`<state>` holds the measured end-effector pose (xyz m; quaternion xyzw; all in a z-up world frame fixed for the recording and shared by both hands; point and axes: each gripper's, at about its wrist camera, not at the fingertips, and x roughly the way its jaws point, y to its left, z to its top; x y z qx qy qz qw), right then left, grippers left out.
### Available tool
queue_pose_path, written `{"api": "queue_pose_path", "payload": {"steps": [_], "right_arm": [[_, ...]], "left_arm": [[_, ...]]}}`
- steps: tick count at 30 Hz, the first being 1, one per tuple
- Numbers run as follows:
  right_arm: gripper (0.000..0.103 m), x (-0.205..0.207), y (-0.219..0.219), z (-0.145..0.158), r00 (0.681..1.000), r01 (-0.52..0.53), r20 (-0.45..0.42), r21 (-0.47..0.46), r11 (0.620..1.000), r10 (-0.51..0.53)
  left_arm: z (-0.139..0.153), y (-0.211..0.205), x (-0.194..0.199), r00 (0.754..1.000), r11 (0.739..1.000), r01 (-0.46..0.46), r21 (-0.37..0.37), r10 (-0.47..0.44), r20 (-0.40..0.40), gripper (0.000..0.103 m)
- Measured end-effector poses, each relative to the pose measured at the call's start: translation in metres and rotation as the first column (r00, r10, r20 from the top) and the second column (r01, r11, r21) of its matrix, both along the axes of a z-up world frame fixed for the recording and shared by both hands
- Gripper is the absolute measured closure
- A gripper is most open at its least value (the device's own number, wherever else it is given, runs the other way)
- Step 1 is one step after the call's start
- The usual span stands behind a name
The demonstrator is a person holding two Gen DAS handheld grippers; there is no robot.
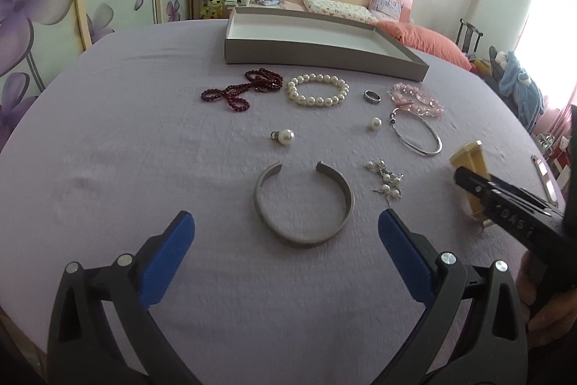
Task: Organize jewelry
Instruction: 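Grasp the yellow watch with the right gripper while the left gripper grasps the silver cuff bangle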
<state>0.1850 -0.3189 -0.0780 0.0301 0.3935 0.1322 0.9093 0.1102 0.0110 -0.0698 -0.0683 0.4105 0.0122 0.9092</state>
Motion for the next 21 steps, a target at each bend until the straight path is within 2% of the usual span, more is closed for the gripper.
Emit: {"api": "queue_pose_path", "payload": {"steps": [4, 10, 15, 16, 18, 21], "right_arm": [[0.064, 0.002, -0.005, 0.003, 1.0, 0.01, 0.009, 0.014, 1.0, -0.01], [0.064, 0.004, -0.007, 0.004, 1.0, 0.015, 0.008, 0.023, 1.0, -0.015], [0.064, 0.005, -0.008, 0.005, 1.0, 0.017, 0.009, 0.03, 0.999, -0.018], [0.064, 0.005, -0.008, 0.005, 1.0, 0.018, 0.008, 0.031, 0.999, -0.018], [0.064, 0.005, -0.009, 0.005, 1.0, 0.018, 0.008, 0.032, 0.999, -0.018], [0.064, 0.004, -0.008, 0.008, 1.0, 0.013, 0.014, 0.031, 0.999, -0.013]], "left_arm": [[-0.002, -0.004, 0.013, 0.999, 0.999, 0.0, 0.038, 0.001, -0.032, 0.002], [-0.009, -0.009, 0.029, 0.997, 0.999, -0.004, 0.044, 0.008, -0.082, 0.003], [-0.01, -0.016, 0.033, 0.996, 0.997, -0.008, 0.08, 0.015, -0.083, 0.015], [-0.01, -0.017, 0.034, 0.997, 0.996, -0.009, 0.085, 0.016, -0.082, 0.019], [-0.008, -0.019, 0.034, 0.998, 0.995, -0.005, 0.098, 0.011, -0.067, 0.033], [-0.007, -0.018, 0.032, 0.998, 0.996, 0.004, 0.091, 0.001, -0.063, 0.036]]}}
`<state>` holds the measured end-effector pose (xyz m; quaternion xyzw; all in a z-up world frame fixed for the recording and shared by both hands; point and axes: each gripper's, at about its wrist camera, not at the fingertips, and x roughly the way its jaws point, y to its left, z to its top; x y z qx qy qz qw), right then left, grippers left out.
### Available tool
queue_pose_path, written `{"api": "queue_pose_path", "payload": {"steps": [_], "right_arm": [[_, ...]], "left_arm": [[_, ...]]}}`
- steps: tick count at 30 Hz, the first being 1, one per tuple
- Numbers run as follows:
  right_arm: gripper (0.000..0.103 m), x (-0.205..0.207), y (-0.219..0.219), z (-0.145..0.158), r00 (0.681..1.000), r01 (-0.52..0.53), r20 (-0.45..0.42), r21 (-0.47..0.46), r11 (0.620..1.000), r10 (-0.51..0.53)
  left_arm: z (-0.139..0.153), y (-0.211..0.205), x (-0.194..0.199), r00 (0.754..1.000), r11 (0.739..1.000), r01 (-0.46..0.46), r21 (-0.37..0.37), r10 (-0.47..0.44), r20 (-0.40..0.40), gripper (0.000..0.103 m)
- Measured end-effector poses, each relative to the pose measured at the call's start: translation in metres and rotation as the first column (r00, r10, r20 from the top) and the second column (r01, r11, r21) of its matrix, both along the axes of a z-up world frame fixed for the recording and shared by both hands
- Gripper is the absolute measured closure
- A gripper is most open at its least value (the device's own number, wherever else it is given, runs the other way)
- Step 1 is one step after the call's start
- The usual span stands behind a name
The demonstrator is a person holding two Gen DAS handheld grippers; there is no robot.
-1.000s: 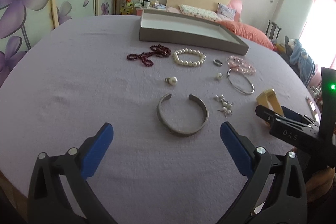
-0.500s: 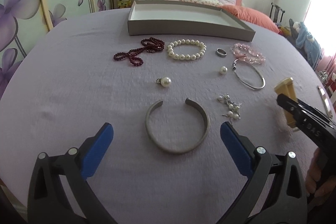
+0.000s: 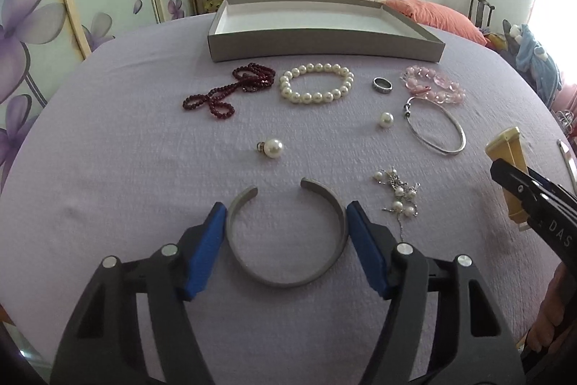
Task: Organize jewelry
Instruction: 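Grasp the yellow watch with the right gripper while the left gripper grasps the silver cuff bangle, then carry the watch and cuff into the gray tray and open both grippers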
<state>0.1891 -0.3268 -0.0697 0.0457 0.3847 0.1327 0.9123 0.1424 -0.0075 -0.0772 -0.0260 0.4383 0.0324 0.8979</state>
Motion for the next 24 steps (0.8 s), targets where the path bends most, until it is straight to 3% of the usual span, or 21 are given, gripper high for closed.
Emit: {"api": "queue_pose_path", "payload": {"steps": [5, 9, 16, 19, 24], "right_arm": [[0.064, 0.006, -0.003, 0.03, 0.997, -0.033, 0.065, 0.02, 0.999, 0.031], [0.064, 0.027, -0.004, 0.067, 0.99, -0.066, 0.131, 0.031, 0.997, 0.061], [0.064, 0.1, 0.011, 0.125, 0.964, -0.1, 0.252, 0.044, 0.994, 0.086], [0.064, 0.142, 0.018, 0.131, 0.967, -0.105, 0.242, 0.077, 0.991, 0.084], [0.064, 0.235, 0.056, 0.101, 0.989, -0.137, 0.072, 0.076, 0.988, 0.131]], "left_arm": [[0.017, 0.016, 0.001, 1.0, 0.999, -0.001, -0.042, 0.001, 0.013, 0.036], [0.057, 0.033, 0.01, 0.994, 1.0, -0.007, -0.013, 0.008, 0.109, 0.036], [0.115, 0.059, 0.076, 0.977, 0.993, 0.022, -0.113, 0.003, 0.213, 0.036], [0.123, 0.06, 0.123, 0.975, 0.994, 0.028, -0.102, -0.005, 0.22, 0.036], [0.109, 0.065, 0.205, 0.988, 0.99, -0.004, -0.138, 0.025, 0.15, 0.036]]}}
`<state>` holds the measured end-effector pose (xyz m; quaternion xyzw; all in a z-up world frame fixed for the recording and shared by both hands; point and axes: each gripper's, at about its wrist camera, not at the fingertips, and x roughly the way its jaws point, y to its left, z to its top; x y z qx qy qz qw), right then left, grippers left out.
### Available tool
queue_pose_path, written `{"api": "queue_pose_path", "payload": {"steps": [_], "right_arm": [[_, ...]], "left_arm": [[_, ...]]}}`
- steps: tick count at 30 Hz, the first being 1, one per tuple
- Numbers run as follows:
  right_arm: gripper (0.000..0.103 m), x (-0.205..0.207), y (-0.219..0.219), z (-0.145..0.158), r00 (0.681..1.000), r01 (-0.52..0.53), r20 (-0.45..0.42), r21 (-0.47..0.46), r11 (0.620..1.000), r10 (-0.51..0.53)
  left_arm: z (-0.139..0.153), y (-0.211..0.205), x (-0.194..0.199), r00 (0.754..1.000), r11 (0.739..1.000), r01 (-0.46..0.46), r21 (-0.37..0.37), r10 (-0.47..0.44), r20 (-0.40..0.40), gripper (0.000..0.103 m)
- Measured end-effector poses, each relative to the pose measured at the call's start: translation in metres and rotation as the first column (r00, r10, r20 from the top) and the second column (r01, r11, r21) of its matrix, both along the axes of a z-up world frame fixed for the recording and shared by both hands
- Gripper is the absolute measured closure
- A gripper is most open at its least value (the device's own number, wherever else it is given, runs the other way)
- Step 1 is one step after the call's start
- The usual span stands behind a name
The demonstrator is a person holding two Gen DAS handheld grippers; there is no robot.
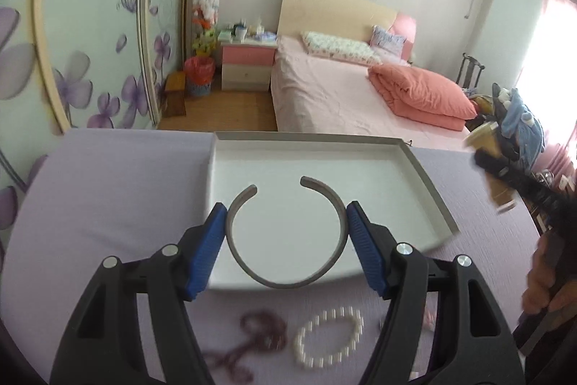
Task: Organize jewelry
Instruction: 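Carry the watch and cuff into the gray tray and open both grippers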
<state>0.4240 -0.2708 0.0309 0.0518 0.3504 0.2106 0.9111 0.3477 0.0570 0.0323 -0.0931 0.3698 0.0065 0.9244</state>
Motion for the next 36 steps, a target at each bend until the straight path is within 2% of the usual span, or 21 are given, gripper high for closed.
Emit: {"api": "queue_pose_path", "payload": {"steps": [4, 8, 12, 15, 16, 24, 29, 30, 32, 36], "right_arm": [[0.064, 0.056, 0.039, -0.05, 0.987, -0.027, -0.159, -0.127, 0.991, 0.006], [0.064, 0.081, 0.052, -0.08, 0.97, -0.016, -0.242, -0.162, 0.987, -0.024], [0.06, 0.092, 0.059, -0.093, 0.971, 0.015, -0.227, -0.244, 0.97, -0.072], [0.045, 0.089, 0.056, -0.092, 0.972, 0.007, -0.226, -0.226, 0.974, -0.059], [0.035, 0.083, 0.052, -0.088, 0.977, 0.006, -0.207, -0.212, 0.977, -0.051], [0.034, 0.067, 0.025, -0.067, 0.993, 0.027, -0.108, -0.148, 0.989, -0.043], [0.034, 0.061, 0.007, -0.066, 0.995, 0.062, -0.075, -0.116, 0.991, -0.071], [0.034, 0.059, 0.005, -0.065, 0.995, 0.064, -0.065, -0.122, 0.99, -0.073], [0.034, 0.053, 0.003, -0.063, 0.996, 0.064, -0.049, -0.131, 0.989, -0.071], [0.034, 0.039, -0.003, -0.054, 0.998, 0.057, -0.021, -0.116, 0.992, -0.059]], "left_arm": [[-0.023, 0.0, 0.046, 0.998, 0.999, -0.028, 0.023, 0.029, -0.05, 0.036], [-0.045, 0.003, 0.074, 0.993, 0.998, -0.055, 0.018, 0.056, -0.105, 0.036], [-0.056, 0.007, 0.084, 0.991, 0.998, -0.057, -0.001, 0.057, -0.119, 0.036], [-0.061, 0.006, 0.09, 0.99, 0.999, -0.049, 0.013, 0.05, -0.132, 0.036], [-0.062, 0.003, 0.09, 0.99, 0.999, -0.049, 0.016, 0.051, -0.133, 0.036], [-0.071, 0.0, 0.103, 0.987, 0.998, -0.059, 0.031, 0.063, -0.15, 0.036], [-0.077, -0.008, 0.114, 0.985, 0.994, -0.069, 0.084, 0.081, -0.152, 0.034], [-0.075, -0.008, 0.114, 0.986, 0.994, -0.071, 0.08, 0.082, -0.143, 0.033], [-0.066, -0.006, 0.111, 0.989, 0.994, -0.084, 0.068, 0.092, -0.117, 0.02], [-0.038, 0.007, 0.087, 0.994, 0.994, -0.104, 0.024, 0.104, -0.035, 0.018]]}}
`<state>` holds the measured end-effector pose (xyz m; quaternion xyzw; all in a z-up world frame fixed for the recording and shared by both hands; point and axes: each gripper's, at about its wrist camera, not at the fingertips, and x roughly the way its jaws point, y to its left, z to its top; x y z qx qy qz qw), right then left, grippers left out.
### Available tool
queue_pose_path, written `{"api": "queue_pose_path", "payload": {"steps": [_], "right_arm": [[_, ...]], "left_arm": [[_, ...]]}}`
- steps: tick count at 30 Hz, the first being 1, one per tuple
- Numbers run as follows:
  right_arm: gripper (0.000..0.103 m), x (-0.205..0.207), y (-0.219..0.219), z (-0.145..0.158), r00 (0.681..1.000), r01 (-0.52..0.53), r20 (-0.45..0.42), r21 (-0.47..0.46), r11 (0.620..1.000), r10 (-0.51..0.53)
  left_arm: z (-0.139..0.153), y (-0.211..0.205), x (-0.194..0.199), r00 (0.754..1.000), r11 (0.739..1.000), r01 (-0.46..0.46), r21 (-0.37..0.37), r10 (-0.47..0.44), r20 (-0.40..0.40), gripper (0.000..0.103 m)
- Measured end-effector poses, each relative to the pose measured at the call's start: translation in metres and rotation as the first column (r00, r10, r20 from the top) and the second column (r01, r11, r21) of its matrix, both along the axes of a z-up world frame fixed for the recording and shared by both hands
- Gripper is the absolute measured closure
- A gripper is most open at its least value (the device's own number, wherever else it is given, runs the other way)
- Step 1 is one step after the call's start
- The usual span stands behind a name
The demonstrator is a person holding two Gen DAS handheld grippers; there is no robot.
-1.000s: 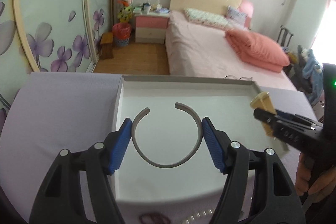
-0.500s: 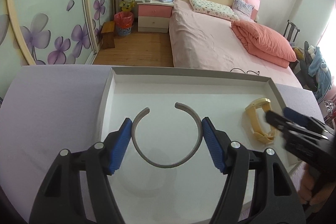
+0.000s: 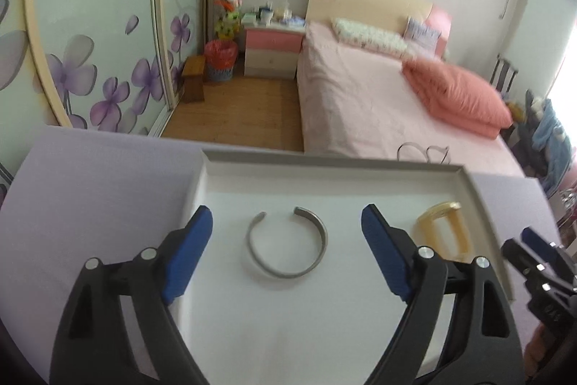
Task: Organize jewelry
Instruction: 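Carry the watch and cuff into the gray tray and open both grippers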
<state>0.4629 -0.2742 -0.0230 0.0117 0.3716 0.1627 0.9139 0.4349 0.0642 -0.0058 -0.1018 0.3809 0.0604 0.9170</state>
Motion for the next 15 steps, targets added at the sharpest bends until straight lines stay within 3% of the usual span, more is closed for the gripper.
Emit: {"api": "queue_pose_path", "payload": {"steps": [8, 15], "right_arm": [[0.034, -0.051, -0.005, 0.016, 0.998, -0.051, 0.028, 0.033, 0.998, 0.05], [0.034, -0.117, -0.01, 0.019, 0.993, -0.112, 0.042, 0.034, 0.993, 0.11]], "left_arm": [[0.037, 0.027, -0.086, 0.996, 1.0, -0.029, 0.005, 0.028, 0.088, 0.015], [0.038, 0.045, -0.195, 0.99, 0.998, -0.05, 0.047, 0.043, 0.135, 0.011]]}}
